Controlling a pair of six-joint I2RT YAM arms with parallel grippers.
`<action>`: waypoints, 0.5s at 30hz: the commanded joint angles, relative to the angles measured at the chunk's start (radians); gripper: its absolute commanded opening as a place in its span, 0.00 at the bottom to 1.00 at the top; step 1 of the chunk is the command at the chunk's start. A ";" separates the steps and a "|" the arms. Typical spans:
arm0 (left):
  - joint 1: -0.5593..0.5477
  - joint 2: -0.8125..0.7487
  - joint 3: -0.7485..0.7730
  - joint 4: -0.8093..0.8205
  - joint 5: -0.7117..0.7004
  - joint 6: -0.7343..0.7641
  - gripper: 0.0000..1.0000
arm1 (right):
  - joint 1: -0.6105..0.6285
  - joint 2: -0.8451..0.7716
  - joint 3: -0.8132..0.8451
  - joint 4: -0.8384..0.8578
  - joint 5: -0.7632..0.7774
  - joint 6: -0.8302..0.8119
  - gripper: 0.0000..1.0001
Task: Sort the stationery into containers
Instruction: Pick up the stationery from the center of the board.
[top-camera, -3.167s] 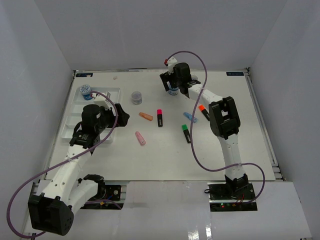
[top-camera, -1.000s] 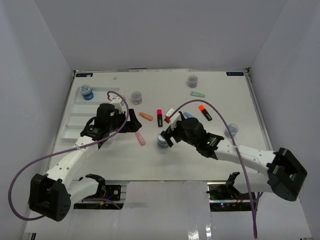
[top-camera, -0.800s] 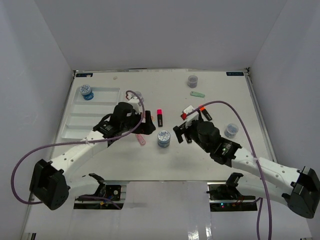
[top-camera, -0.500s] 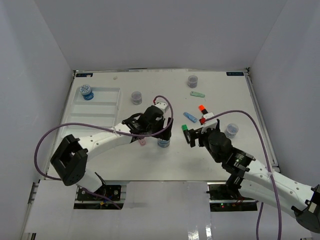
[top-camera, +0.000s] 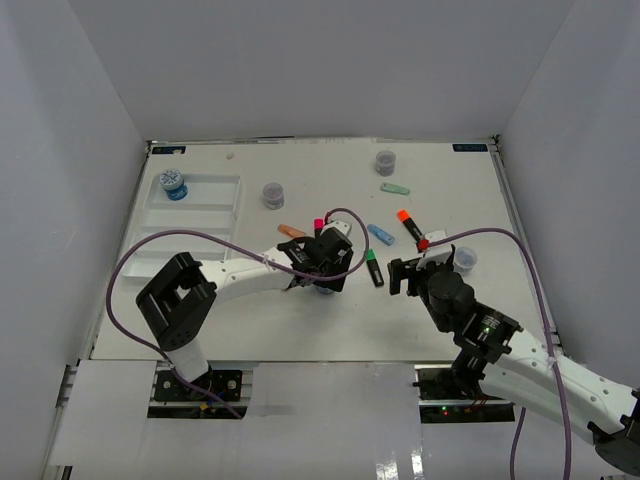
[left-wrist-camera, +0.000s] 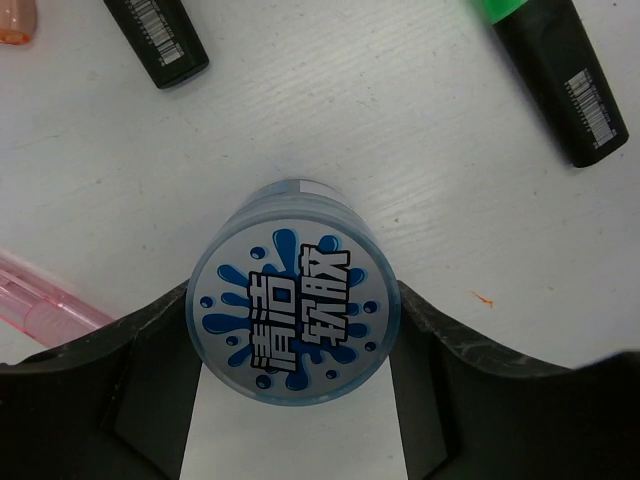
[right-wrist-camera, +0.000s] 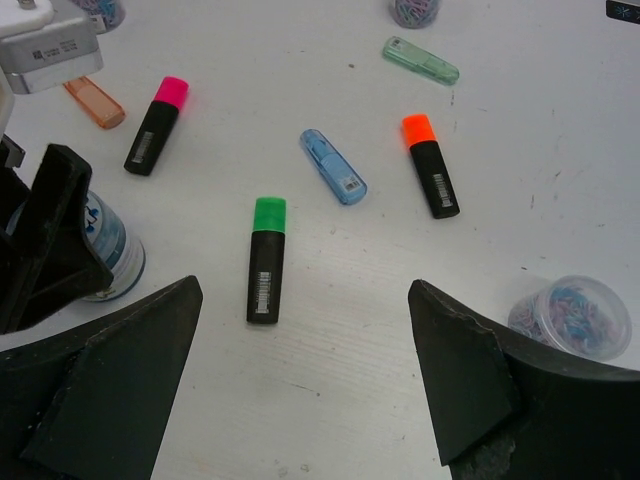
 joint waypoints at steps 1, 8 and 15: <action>-0.001 -0.023 0.046 -0.006 -0.066 -0.012 0.69 | -0.004 -0.004 -0.010 0.013 0.034 0.015 0.90; 0.025 -0.098 0.086 -0.035 -0.169 0.003 0.43 | -0.004 0.002 -0.010 0.012 0.017 0.010 0.90; 0.420 -0.188 0.135 -0.040 -0.121 0.080 0.45 | -0.003 0.025 -0.002 0.015 -0.037 0.001 0.90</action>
